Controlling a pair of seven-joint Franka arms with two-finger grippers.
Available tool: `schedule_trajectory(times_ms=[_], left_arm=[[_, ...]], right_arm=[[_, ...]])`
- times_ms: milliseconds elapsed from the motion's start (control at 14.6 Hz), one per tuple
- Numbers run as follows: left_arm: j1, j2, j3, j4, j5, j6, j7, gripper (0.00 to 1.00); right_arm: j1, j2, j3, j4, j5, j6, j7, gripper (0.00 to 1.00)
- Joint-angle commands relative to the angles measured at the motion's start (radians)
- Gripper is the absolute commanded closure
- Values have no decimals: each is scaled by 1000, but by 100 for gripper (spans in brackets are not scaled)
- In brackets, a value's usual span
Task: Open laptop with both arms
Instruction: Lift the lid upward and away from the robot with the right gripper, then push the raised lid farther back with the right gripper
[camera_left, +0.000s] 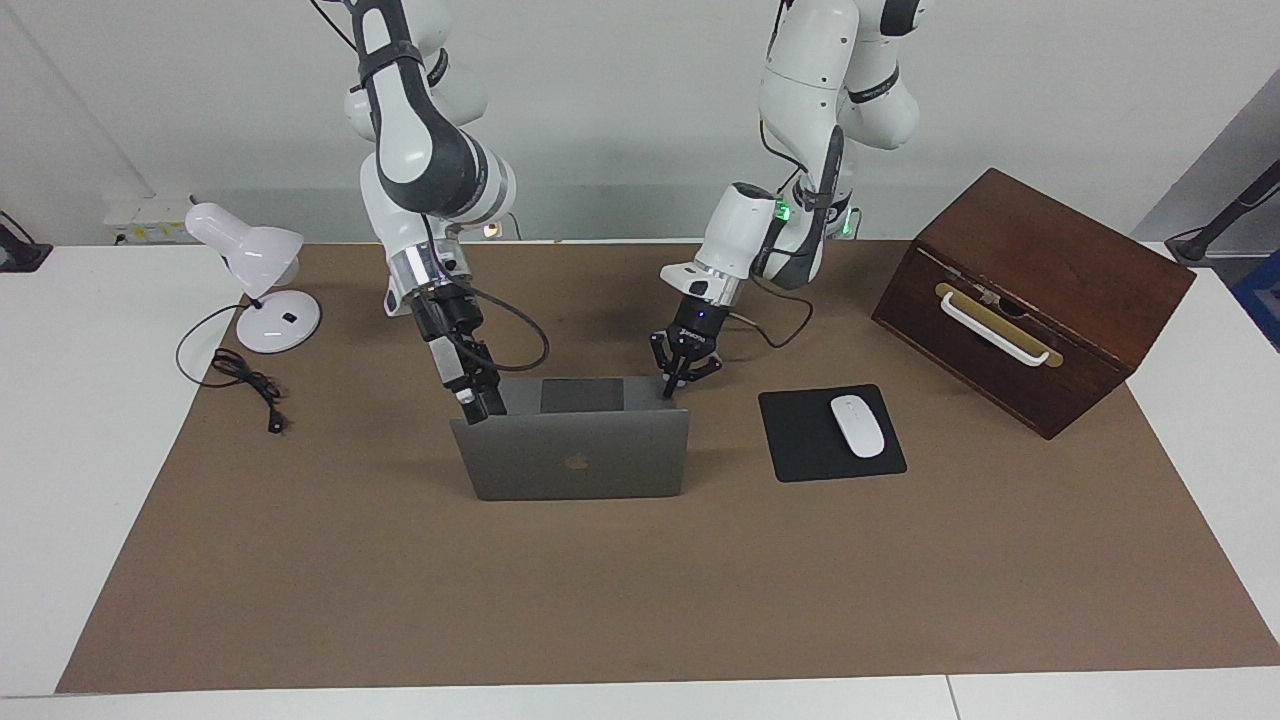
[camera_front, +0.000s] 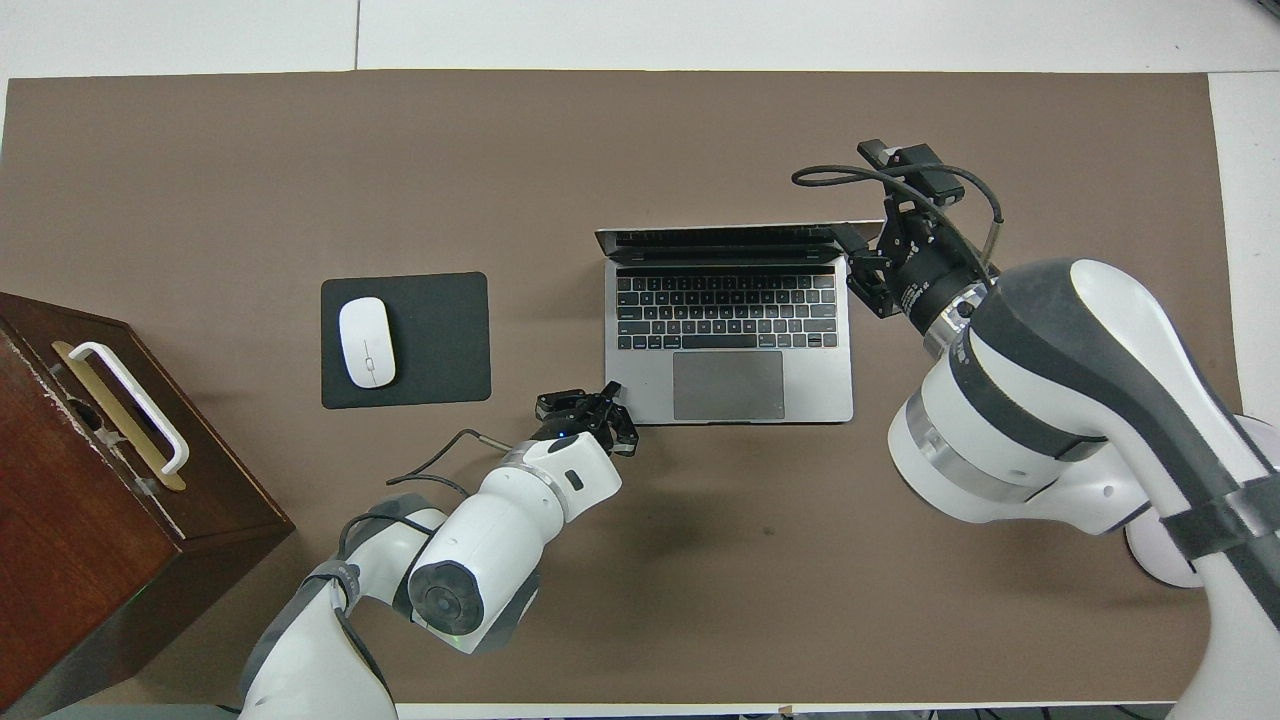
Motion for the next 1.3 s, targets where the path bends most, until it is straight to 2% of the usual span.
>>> schedule_trajectory(times_ms=[0,342,685,959,1232], left_arm=[[-1,38,-4,17,-20,13,19,100],[-1,38,-4,17,-20,13,21,100],[-1,38,-4,17,-20,13,19,100],[-1,38,-4,15,-20,13,19,100],[-1,38,-4,17,-20,13,21,100]], right_arm=[[-39,30,5,45,-23,-22,-36,0],[-62,67,6,114,-23,-24,-36,0],[-90,95,6,124,-61,-33,-36,0],[-91,105,6,132,-66,-38,-36,0],[-77,128,6,189,-65,-27,-25,0]])
